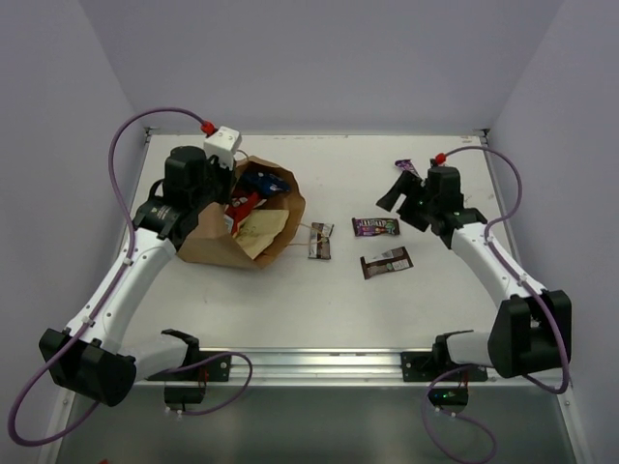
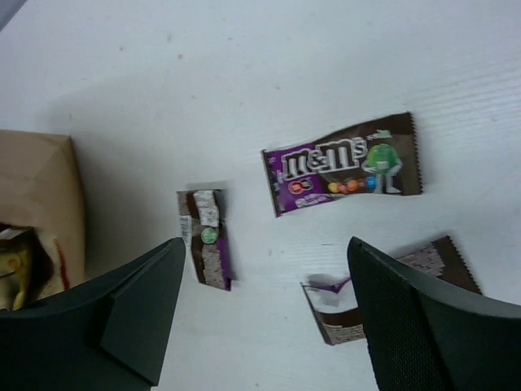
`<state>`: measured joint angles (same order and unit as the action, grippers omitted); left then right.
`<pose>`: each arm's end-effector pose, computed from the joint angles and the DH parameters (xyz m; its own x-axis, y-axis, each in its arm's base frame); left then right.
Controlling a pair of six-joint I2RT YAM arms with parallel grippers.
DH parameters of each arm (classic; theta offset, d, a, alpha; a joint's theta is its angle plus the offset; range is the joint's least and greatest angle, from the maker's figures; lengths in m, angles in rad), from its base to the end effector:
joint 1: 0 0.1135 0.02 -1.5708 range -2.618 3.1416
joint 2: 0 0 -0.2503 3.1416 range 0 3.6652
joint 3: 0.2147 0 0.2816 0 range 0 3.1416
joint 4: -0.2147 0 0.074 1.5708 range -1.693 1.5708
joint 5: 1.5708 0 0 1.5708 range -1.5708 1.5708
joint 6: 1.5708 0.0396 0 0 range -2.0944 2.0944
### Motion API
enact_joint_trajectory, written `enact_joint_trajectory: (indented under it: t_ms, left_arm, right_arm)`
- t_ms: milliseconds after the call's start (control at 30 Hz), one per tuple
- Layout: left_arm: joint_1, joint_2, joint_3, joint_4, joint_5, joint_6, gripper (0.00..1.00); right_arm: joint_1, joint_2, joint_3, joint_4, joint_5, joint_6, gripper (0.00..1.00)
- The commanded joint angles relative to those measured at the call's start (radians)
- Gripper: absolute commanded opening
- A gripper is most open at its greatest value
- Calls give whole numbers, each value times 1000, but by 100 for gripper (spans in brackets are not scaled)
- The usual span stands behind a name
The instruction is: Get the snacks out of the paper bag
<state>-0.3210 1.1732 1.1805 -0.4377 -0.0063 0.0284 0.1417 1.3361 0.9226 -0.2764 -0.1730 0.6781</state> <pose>0.2857 -0.0947 0.3589 -0.3870 0.1586 -0.9084 0.3212 0.9466 0.0284 0.3208 0.0526 0.2294 -0.6604 0.5300 -0.5319 0.1846 0.8012 0.5692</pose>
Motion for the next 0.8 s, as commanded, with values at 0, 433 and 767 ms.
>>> enact_joint_trajectory:
  t_ms: [0, 433, 767]
  left_arm:
    - [16, -1, 37, -44, 49, 28, 0]
    - [16, -15, 68, -59, 103, -19, 0]
    - [16, -18, 50, -38, 135, -67, 0]
  right_arm:
    - [99, -87, 105, 12, 46, -20, 84]
    - [611, 271, 363, 434, -63, 285, 82]
    - [716, 544, 542, 480, -75, 379, 86]
